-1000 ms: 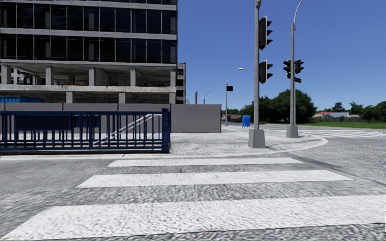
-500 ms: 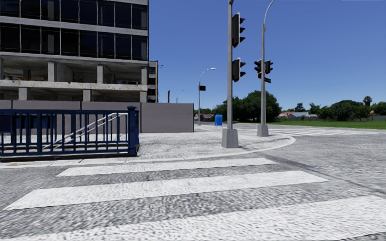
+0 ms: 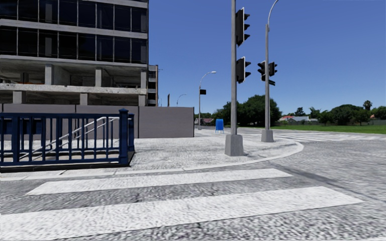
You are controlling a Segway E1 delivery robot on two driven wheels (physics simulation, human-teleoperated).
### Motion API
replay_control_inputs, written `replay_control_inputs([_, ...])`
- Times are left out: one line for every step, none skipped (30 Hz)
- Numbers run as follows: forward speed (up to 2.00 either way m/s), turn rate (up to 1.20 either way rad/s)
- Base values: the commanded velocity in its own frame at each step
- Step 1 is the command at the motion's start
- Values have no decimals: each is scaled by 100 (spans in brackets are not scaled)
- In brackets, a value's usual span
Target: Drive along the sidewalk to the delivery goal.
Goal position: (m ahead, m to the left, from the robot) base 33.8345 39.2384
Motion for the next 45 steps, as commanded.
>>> replay_control_inputs([126, 0])
replay_control_inputs([126, 0])
replay_control_inputs([126, 0])
replay_control_inputs([129, 0])
replay_control_inputs([145, 0])
replay_control_inputs([158, 0])
replay_control_inputs([158, 0])
replay_control_inputs([177, 0])
replay_control_inputs([200, 0])
replay_control_inputs([200, 0])
replay_control_inputs([200, 0])
replay_control_inputs([200, 0])
replay_control_inputs([200, 0])
replay_control_inputs([200, 0])
replay_control_inputs([200, 1])
replay_control_inputs([200, 1])
replay_control_inputs([200, 3])
replay_control_inputs([200, 6])
replay_control_inputs([200, 8])
replay_control_inputs([200, 14])
replay_control_inputs([200, 14])
replay_control_inputs([200, 18])
replay_control_inputs([200, 25])
replay_control_inputs([200, 27])
replay_control_inputs([192, 28])
replay_control_inputs([192, 28])
replay_control_inputs([185, 28])
replay_control_inputs([180, 28])
replay_control_inputs([170, 28])
replay_control_inputs([165, 25])
replay_control_inputs([165, 25])
replay_control_inputs([161, 20])
replay_control_inputs([159, 17])
replay_control_inputs([158, 15])
replay_control_inputs([157, 9])
replay_control_inputs([157, 9])
replay_control_inputs([157, 0])
replay_control_inputs([157, 0])
replay_control_inputs([157, 0])
replay_control_inputs([157, 0])
replay_control_inputs([157, 0])
replay_control_inputs([157, 0])
replay_control_inputs([157, 0])
replay_control_inputs([157, 0])
replay_control_inputs([157, 0])
